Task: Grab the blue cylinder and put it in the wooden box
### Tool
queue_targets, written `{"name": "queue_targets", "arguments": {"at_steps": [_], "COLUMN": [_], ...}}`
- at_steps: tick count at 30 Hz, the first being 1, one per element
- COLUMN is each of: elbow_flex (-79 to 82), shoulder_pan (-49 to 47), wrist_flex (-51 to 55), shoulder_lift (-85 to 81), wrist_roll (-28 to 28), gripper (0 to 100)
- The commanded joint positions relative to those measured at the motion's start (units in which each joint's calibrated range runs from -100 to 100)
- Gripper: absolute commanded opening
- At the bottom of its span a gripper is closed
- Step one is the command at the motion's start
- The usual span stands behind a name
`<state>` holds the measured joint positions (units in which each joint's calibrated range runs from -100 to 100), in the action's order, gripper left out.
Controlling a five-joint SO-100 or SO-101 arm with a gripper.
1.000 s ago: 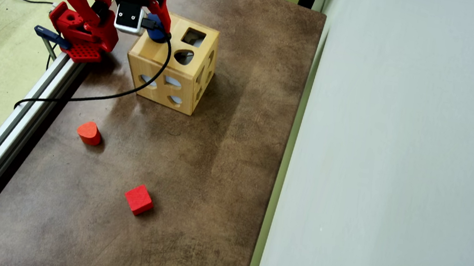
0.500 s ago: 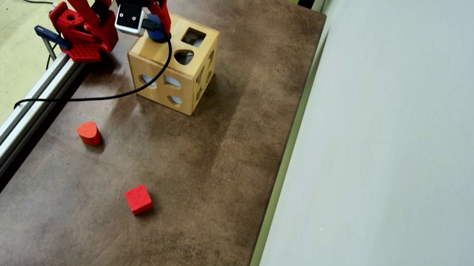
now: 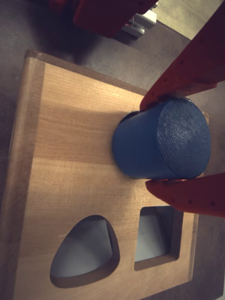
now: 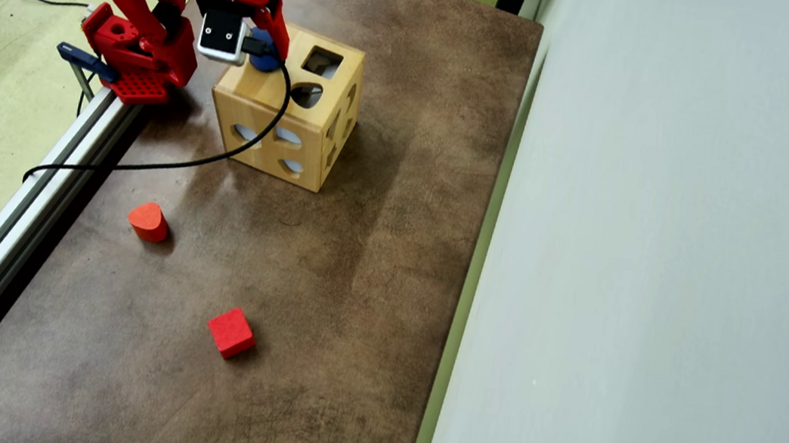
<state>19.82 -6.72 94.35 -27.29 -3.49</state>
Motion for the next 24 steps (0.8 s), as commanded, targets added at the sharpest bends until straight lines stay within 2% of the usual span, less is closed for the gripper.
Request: {"name": "queue_targets", "arguments": {"at_steps": [1, 6, 24], "elbow_flex": [-0.2, -0.2, -0.2], "shoulder_pan": [-0.7, -3.2, -2.3], "wrist_flex": [-0.6, -0.6, -0.5], "shoulder_lift": [-0.1, -0.1, -0.9], "wrist_roll": [-0.1, -0.1, 0.0], "gripper": [7, 7, 7]}}
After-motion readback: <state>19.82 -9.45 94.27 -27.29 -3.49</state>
